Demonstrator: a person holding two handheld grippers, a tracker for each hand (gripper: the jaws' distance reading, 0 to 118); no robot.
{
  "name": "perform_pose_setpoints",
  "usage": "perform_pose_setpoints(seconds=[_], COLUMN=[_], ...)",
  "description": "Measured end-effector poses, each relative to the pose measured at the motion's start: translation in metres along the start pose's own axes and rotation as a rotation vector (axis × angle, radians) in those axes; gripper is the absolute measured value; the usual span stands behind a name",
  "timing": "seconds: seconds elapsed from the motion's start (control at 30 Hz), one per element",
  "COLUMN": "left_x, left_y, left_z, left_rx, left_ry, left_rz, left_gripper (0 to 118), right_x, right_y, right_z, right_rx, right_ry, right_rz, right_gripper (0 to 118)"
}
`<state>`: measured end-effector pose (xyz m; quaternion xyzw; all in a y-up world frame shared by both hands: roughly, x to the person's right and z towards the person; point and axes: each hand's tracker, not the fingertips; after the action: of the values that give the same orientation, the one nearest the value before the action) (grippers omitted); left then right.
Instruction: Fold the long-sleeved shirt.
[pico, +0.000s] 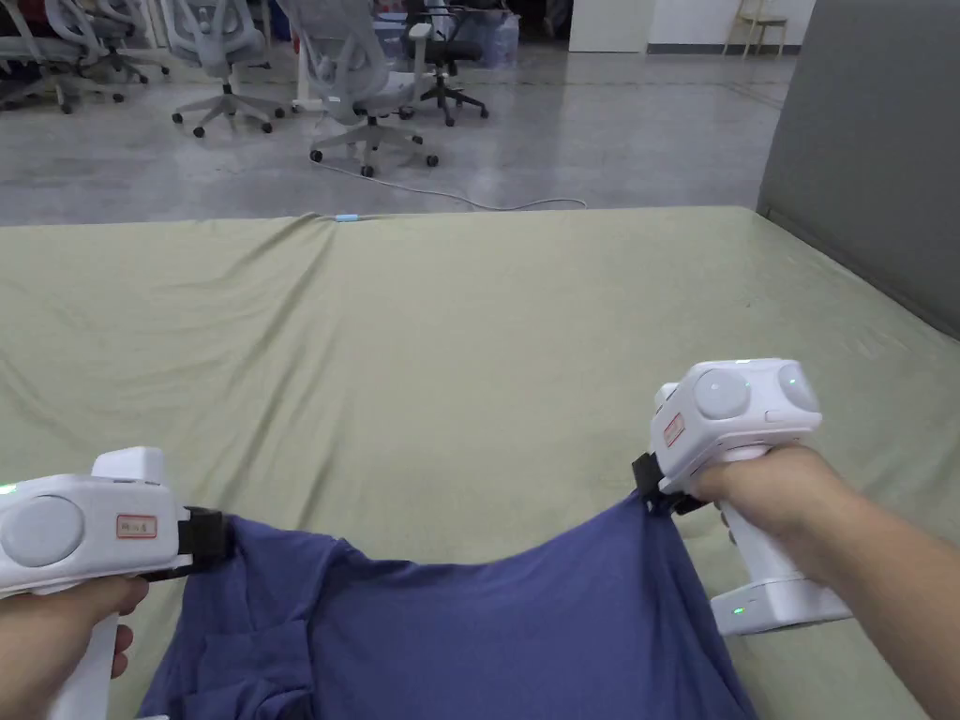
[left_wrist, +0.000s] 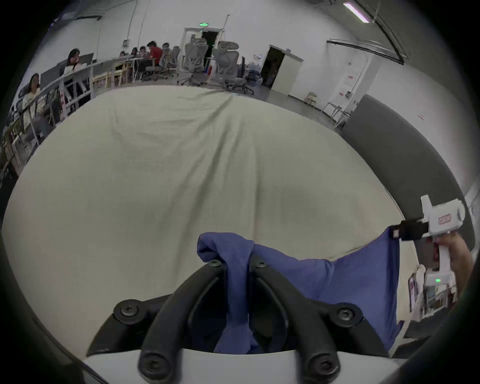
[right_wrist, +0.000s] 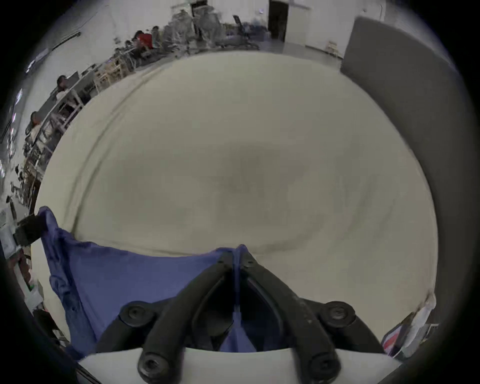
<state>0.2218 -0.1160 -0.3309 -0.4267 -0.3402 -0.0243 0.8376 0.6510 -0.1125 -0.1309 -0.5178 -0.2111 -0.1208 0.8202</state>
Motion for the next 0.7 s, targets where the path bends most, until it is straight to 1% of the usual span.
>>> perform_pose_setpoints(seconds=[0.03, 0.1, 0.17, 0.2, 0.27, 0.33, 0.43, 0.5, 0.57, 0.63, 0.7], left_x=[0.001, 0.004, 0.009, 0.011, 0.016, 0.020, 0.025, 0.023, 0.021, 0.016, 0.013], left_y=[0.002, 0.004, 0.000, -0.004, -0.022, -0.046, -0.096, -0.133, -0.170, -0.205, -0.231], left_z=[0.007, 0.023, 0.041, 0.054, 0.082, 0.116, 0.164, 0.186, 0.196, 0.196, 0.188], left_rx=[0.018, 0.049, 0.082, 0.113, 0.164, 0.213, 0.237, 0.198, 0.108, -0.020, -0.127], left_ry=[-0.016, -0.031, -0.038, -0.048, -0.064, -0.096, -0.115, -0.112, -0.084, -0.051, -0.004], left_rz=[-0.003, -0.007, -0.031, -0.065, -0.133, -0.180, -0.279, -0.276, -0.236, -0.196, -0.177], left_gripper=[12, 12, 12, 12, 12, 12, 12, 12, 12, 12, 12], right_x=[0.001, 0.004, 0.012, 0.015, 0.019, 0.022, 0.034, 0.036, 0.039, 0.035, 0.031], right_y=[0.002, 0.000, -0.010, -0.019, -0.048, -0.087, -0.148, -0.195, -0.234, -0.276, -0.304], right_z=[0.010, 0.030, 0.051, 0.063, 0.090, 0.118, 0.149, 0.160, 0.161, 0.156, 0.142], right_rx=[0.029, 0.062, 0.113, 0.134, 0.195, 0.243, 0.268, 0.253, 0.222, 0.170, 0.075], right_ry=[0.014, 0.003, -0.005, -0.003, 0.005, 0.035, 0.071, 0.085, 0.105, 0.123, 0.132], right_rz=[0.002, 0.014, 0.056, 0.064, 0.099, 0.131, 0.148, 0.159, 0.172, 0.183, 0.152], right_gripper=[6, 6, 6, 6, 6, 6, 6, 6, 6, 6, 6])
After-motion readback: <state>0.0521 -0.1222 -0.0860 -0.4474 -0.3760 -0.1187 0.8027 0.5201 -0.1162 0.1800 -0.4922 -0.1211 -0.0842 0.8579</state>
